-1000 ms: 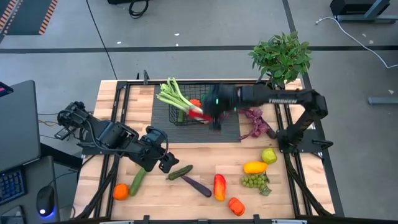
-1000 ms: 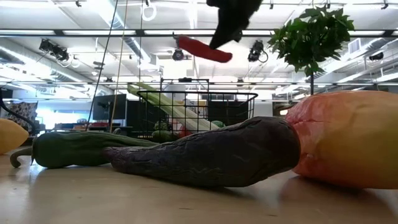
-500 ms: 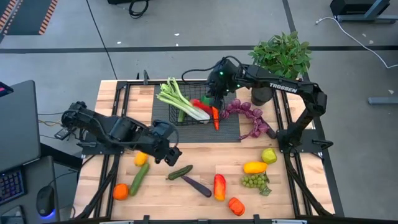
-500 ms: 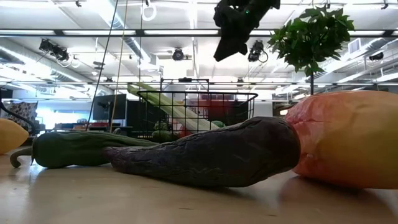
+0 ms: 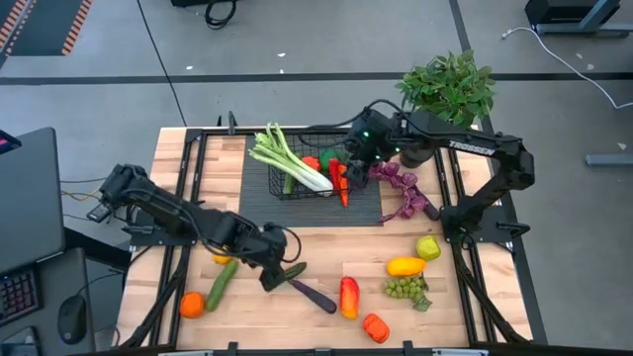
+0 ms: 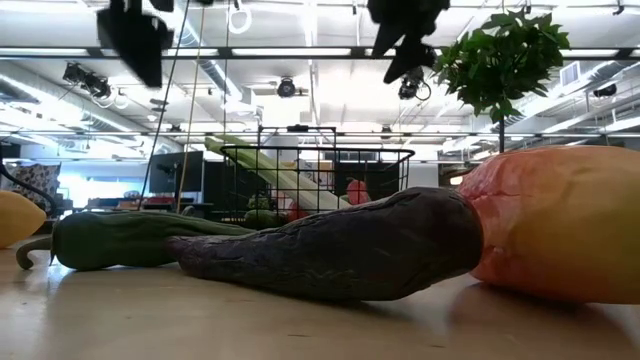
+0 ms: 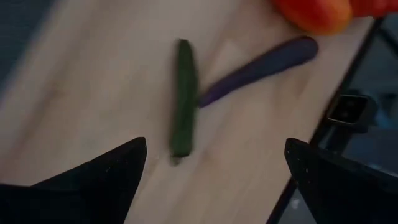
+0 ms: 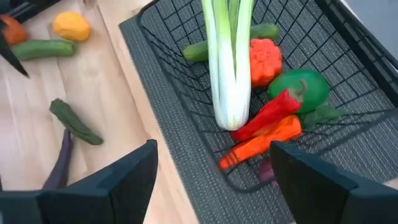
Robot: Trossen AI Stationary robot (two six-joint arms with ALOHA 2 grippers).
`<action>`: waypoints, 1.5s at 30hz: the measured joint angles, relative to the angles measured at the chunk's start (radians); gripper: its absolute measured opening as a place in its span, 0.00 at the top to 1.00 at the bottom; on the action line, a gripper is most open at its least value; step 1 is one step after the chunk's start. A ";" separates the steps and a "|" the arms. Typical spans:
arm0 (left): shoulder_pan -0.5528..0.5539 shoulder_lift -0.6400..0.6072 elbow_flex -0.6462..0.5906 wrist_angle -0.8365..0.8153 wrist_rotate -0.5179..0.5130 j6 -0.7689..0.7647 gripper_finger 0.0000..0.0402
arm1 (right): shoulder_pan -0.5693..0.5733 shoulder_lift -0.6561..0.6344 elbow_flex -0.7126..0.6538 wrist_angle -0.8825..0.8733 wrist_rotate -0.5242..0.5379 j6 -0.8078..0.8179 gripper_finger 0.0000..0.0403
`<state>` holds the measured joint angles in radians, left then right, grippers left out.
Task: Build produce basket
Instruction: Put the green chili pepper into the wire basket
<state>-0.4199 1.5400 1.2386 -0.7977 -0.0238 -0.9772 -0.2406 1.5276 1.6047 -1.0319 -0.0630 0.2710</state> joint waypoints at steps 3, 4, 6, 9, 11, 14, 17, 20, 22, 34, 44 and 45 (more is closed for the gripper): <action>-0.006 0.009 -0.101 0.147 0.015 -0.008 0.03 | 0.047 -0.015 0.000 -0.019 0.039 0.051 0.23; -0.006 0.011 -0.125 0.163 0.014 -0.011 0.03 | 0.064 -0.017 0.000 -0.024 0.047 0.069 0.24; -0.004 0.014 -0.165 0.165 0.011 -0.005 0.03 | 0.093 -0.018 0.000 -0.031 0.062 0.099 0.24; -0.004 0.014 -0.212 0.160 -0.001 0.002 0.03 | 0.133 -0.018 0.000 -0.041 0.080 0.123 0.24; -0.012 0.014 -0.232 0.162 -0.028 0.005 0.03 | 0.155 -0.017 0.000 -0.043 0.096 0.137 0.24; -0.029 0.014 -0.255 0.212 -0.098 0.020 0.03 | 0.177 -0.015 0.000 -0.046 0.116 0.154 0.24; -0.050 0.044 -0.272 0.270 -0.152 0.027 0.03 | 0.187 -0.015 0.000 -0.047 0.142 0.153 0.24; -0.073 0.106 -0.272 0.334 -0.158 0.066 0.03 | 0.188 -0.015 0.000 -0.047 0.151 0.143 0.24; -0.090 0.148 -0.267 0.336 -0.159 0.068 0.03 | 0.188 -0.015 0.000 -0.055 0.151 0.140 0.24; -0.093 0.236 -0.258 0.341 -0.180 -0.069 0.10 | 0.188 -0.015 0.000 -0.099 0.145 0.098 0.24; -0.081 0.243 -0.212 0.290 -0.143 -0.109 0.60 | 0.179 -0.015 0.000 -0.121 0.149 0.068 0.24; -0.076 0.238 -0.199 0.281 -0.143 -0.104 0.65 | 0.180 -0.015 0.000 -0.126 0.149 0.067 0.24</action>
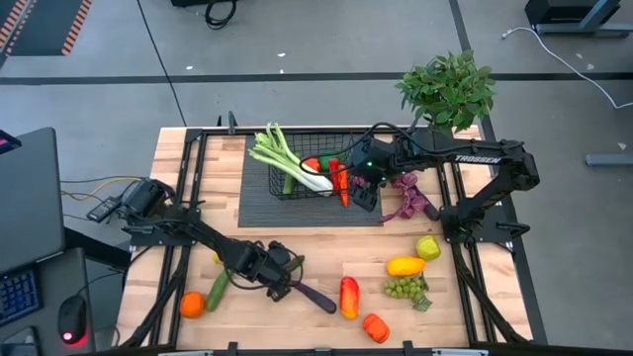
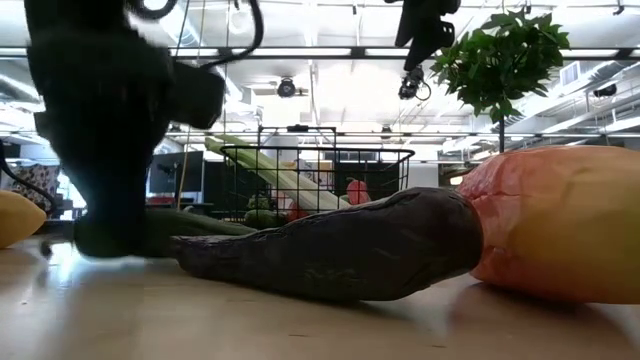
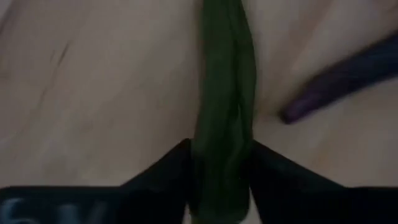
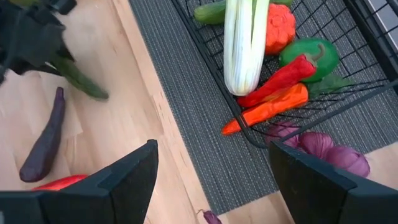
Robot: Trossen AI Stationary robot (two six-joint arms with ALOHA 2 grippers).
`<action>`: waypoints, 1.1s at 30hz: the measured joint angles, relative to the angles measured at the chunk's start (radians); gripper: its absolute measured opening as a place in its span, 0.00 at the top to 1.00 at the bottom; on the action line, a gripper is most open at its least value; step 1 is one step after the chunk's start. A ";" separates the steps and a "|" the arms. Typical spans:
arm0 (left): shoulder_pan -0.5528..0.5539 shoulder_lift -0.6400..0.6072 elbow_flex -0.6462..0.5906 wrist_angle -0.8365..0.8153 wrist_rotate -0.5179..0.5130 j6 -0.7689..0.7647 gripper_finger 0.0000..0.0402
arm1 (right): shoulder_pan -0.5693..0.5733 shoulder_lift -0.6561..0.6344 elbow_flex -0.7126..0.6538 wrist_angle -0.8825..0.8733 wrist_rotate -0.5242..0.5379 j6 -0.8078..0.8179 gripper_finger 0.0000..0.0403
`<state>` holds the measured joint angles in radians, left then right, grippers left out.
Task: Build produce basket
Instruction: Put the green chili pepper into the wire basket
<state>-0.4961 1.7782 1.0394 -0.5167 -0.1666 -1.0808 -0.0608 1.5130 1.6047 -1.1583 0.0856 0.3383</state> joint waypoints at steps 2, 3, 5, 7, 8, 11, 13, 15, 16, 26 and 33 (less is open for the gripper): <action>0.013 -0.012 0.029 -0.006 0.003 0.022 0.73 | 0.000 -0.002 0.000 -0.015 0.005 -0.001 0.24; 0.021 -0.016 0.047 -0.002 0.001 0.037 0.76 | -0.001 -0.004 0.000 -0.024 0.014 -0.001 0.24; 0.041 -0.028 0.085 -0.013 -0.005 0.072 0.77 | -0.006 -0.016 0.000 -0.038 0.024 0.000 0.24; 0.064 -0.042 0.134 -0.020 -0.008 0.106 0.77 | -0.011 -0.036 0.000 -0.060 0.024 0.014 0.24; 0.077 -0.050 0.162 -0.034 -0.012 0.125 0.77 | -0.013 -0.048 0.000 -0.072 0.024 0.030 0.24; 0.127 -0.058 0.261 -0.114 -0.025 0.219 0.72 | -0.014 -0.093 0.000 -0.083 0.026 0.072 0.24; 0.167 -0.064 0.339 -0.194 -0.053 0.308 0.69 | -0.014 -0.129 0.000 -0.081 0.038 0.094 0.24; 0.213 -0.066 0.411 -0.244 -0.084 0.385 0.68 | -0.014 -0.161 0.000 -0.078 0.066 0.114 0.24; 0.237 -0.066 0.444 -0.270 -0.096 0.416 0.68 | -0.014 -0.176 0.000 -0.074 0.079 0.123 0.24; 0.512 -0.065 0.591 -0.299 -0.107 0.739 0.70 | -0.004 -0.253 0.000 -0.090 0.105 0.210 0.24; 0.708 -0.065 0.592 -0.357 -0.069 0.931 0.48 | 0.040 -0.252 0.000 -0.108 0.115 0.273 0.24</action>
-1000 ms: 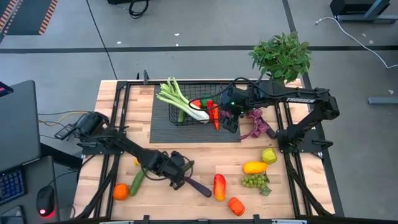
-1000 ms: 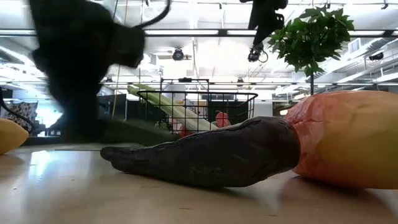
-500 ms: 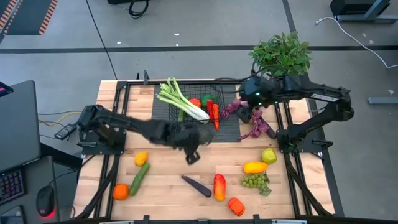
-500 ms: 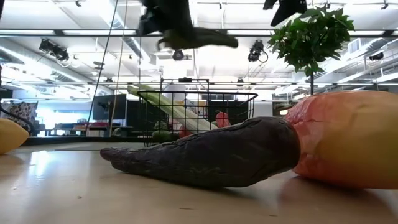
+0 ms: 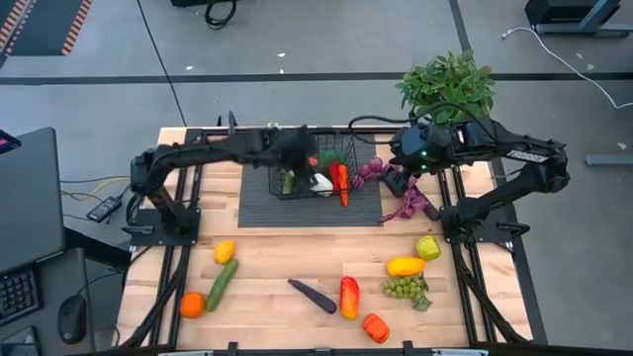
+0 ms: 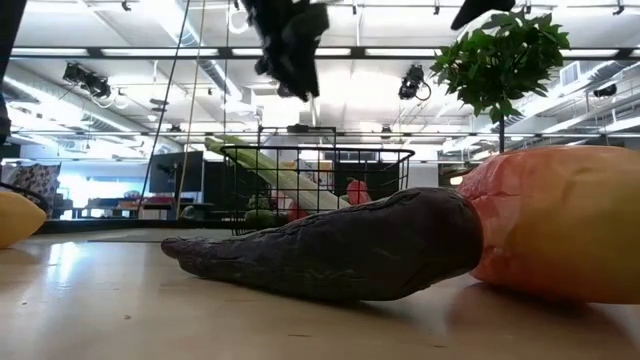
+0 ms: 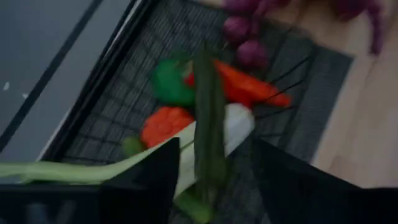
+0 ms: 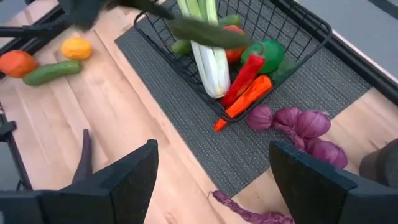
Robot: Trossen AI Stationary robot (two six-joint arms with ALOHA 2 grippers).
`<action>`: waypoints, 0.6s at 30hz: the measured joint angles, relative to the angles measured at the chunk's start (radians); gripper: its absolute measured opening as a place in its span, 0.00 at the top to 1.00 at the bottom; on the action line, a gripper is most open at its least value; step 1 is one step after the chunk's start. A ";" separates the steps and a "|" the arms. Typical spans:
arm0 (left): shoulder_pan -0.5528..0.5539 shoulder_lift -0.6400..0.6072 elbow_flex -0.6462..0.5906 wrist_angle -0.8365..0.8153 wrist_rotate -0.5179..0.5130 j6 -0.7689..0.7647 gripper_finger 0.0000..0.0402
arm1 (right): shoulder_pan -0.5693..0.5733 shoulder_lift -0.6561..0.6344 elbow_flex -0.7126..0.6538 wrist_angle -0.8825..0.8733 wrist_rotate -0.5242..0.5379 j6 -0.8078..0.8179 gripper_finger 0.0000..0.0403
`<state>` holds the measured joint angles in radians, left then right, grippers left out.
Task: Build produce basket
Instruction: Put the green chili pepper into the wire basket, then put the eggplant into the wire basket
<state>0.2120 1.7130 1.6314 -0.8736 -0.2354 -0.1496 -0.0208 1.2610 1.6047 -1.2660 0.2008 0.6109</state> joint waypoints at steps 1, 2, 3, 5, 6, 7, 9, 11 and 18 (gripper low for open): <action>0.021 0.000 0.000 -0.008 0.018 0.004 0.44 | 0.006 0.002 0.000 -0.001 0.011 0.000 0.24; 0.040 0.000 0.000 -0.015 0.034 0.005 0.40 | 0.010 0.004 0.000 -0.002 0.020 -0.001 0.24; 0.056 0.000 0.000 -0.022 0.050 0.005 0.35 | 0.013 0.005 0.000 -0.002 0.029 -0.001 0.24; 0.080 0.000 0.000 -0.037 0.073 0.000 0.27 | 0.015 0.006 0.000 -0.002 0.041 -0.002 0.24; 0.086 0.000 0.000 -0.051 0.080 -0.013 0.24 | 0.015 0.007 0.000 -0.003 0.041 -0.002 0.24; 0.090 -0.001 0.000 -0.066 0.086 -0.033 0.21 | 0.015 0.009 0.000 -0.006 0.038 -0.001 0.24; 0.085 -0.005 0.000 -0.097 0.123 -0.069 0.17 | 0.020 0.010 -0.007 -0.009 0.026 0.013 0.24; 0.061 -0.008 0.000 -0.119 0.183 -0.098 0.15 | 0.034 0.010 -0.025 -0.008 0.000 0.041 0.24; -0.108 -0.042 0.000 -0.155 0.225 -0.184 0.17 | 0.126 0.015 -0.136 0.017 -0.087 0.196 0.24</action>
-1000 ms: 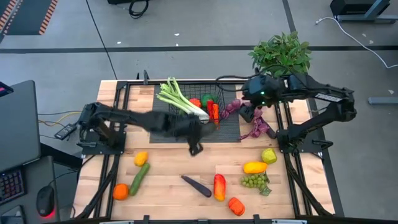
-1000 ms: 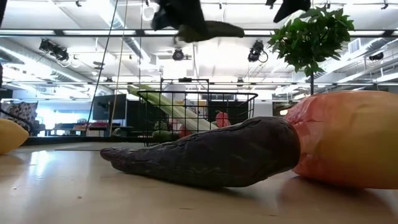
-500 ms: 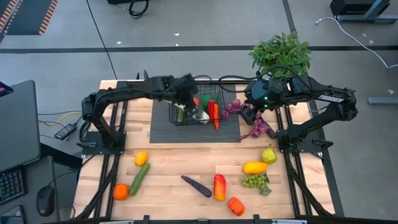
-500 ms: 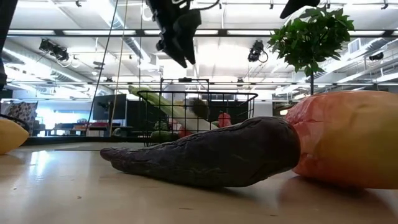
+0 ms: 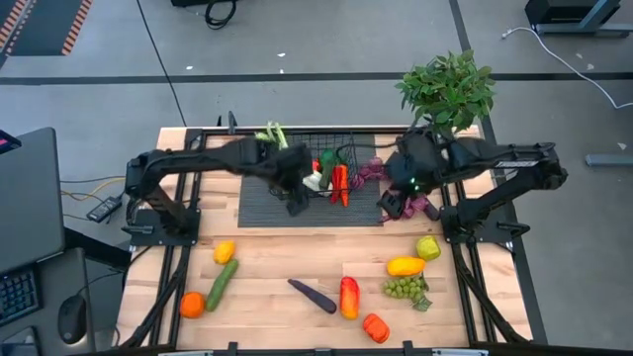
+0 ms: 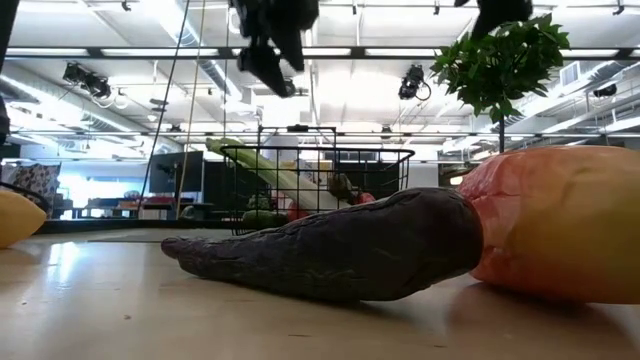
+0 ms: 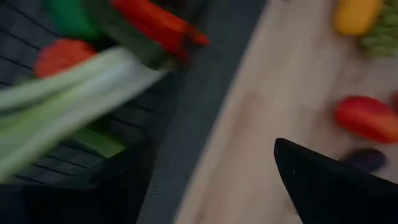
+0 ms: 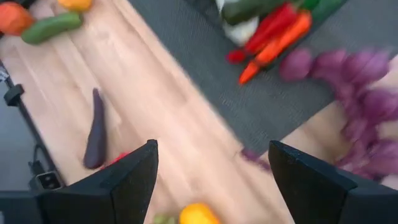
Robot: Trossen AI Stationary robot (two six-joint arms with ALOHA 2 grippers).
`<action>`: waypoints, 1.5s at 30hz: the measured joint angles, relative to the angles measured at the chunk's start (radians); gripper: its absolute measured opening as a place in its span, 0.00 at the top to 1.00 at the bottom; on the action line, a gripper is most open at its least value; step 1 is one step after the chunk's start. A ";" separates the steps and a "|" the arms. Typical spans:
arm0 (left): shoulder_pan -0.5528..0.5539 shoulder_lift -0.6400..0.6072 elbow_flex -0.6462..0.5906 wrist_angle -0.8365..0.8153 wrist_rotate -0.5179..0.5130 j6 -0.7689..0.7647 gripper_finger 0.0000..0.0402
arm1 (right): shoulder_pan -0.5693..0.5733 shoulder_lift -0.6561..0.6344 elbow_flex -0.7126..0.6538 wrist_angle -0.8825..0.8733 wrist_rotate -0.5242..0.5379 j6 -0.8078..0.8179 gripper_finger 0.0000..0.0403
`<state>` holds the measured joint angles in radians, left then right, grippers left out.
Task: Build produce basket
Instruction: Put the eggplant into the wire basket
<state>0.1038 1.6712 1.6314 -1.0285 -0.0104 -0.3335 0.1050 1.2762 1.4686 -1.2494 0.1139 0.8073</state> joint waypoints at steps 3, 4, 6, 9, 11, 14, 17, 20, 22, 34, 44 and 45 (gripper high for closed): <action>-0.087 -0.027 0.000 0.008 -0.002 -0.057 0.19 | 0.054 0.000 -0.054 0.037 -0.009 0.105 0.24; -0.117 -0.034 0.000 0.009 -0.004 -0.071 0.19 | 0.075 0.000 -0.072 0.050 -0.008 0.138 0.24; -0.176 -0.040 0.000 0.011 -0.003 -0.080 0.20 | 0.118 0.000 -0.113 0.081 -0.006 0.203 0.24; -0.255 -0.039 0.000 0.014 0.000 -0.080 0.21 | 0.177 0.000 -0.176 0.119 -0.007 0.310 0.24; -0.303 -0.031 0.000 0.032 0.000 -0.079 0.21 | 0.215 0.000 -0.213 0.144 -0.008 0.391 0.24; -0.374 -0.007 0.000 0.071 -0.003 -0.063 0.21 | 0.278 0.000 -0.251 0.182 -0.011 0.506 0.24; -0.437 0.021 0.000 0.093 -0.004 -0.019 0.21 | 0.335 0.000 -0.276 0.218 0.004 0.585 0.24; -0.489 0.064 -0.017 0.129 -0.001 0.031 0.21 | 0.380 0.000 -0.281 0.229 0.031 0.646 0.24; -0.512 0.090 -0.047 0.183 -0.001 0.055 0.21 | 0.404 0.000 -0.281 0.230 0.044 0.682 0.24; -0.553 0.294 -0.100 0.367 0.033 0.169 0.21 | 0.559 0.000 -0.281 0.223 -0.009 0.787 0.24; -0.550 0.439 -0.101 0.433 0.040 0.173 0.22 | 0.638 0.000 -0.281 0.216 -0.055 0.872 0.24; -0.550 0.443 -0.101 0.442 0.035 0.173 0.22 | 0.642 0.000 -0.281 0.215 -0.055 0.877 0.24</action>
<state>-0.4465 2.1143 1.5307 -0.5861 0.0250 -0.1604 0.7475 1.2762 1.1873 -1.0341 0.0585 1.6848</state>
